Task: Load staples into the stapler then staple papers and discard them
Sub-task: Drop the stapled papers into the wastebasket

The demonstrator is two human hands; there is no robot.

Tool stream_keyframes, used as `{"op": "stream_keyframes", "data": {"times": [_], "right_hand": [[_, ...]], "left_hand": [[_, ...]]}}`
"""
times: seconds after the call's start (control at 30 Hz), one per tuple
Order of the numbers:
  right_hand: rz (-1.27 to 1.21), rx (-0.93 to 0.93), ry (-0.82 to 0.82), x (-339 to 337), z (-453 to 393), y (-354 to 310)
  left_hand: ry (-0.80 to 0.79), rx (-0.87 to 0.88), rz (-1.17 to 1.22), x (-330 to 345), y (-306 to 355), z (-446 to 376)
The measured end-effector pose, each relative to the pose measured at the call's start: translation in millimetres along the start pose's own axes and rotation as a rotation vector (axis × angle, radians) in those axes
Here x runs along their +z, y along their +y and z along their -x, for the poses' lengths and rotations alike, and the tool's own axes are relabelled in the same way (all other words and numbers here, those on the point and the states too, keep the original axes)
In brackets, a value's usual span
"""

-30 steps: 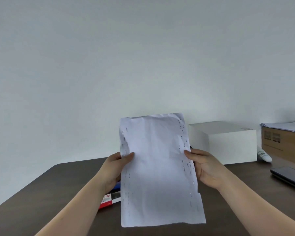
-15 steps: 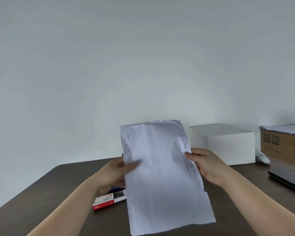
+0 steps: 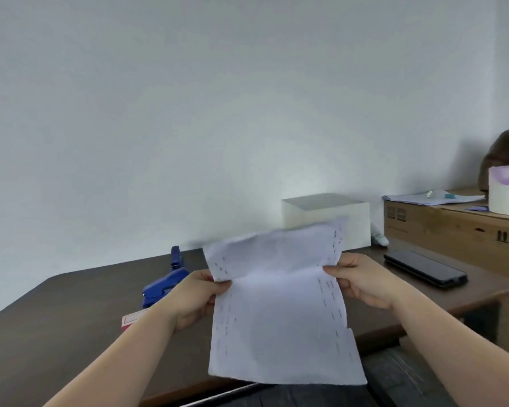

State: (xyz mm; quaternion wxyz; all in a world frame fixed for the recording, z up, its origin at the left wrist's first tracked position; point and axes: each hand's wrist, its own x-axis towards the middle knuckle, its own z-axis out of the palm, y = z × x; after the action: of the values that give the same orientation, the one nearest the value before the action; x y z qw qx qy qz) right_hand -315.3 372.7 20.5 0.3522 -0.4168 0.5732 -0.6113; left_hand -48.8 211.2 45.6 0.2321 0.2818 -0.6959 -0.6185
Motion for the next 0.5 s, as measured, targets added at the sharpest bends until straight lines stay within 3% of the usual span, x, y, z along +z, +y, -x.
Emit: {"op": "stream_keyframes", "data": {"times": [0.27,0.5], "right_hand": [[0.174,0.07,0.14,-57,92,30],[-0.016,0.234,0.181,-94,142,86]], "left_hand": [[-0.175,-0.027,-0.026,77,-17,11],[0.018,0.052,-0.377,151,-61,18]]}}
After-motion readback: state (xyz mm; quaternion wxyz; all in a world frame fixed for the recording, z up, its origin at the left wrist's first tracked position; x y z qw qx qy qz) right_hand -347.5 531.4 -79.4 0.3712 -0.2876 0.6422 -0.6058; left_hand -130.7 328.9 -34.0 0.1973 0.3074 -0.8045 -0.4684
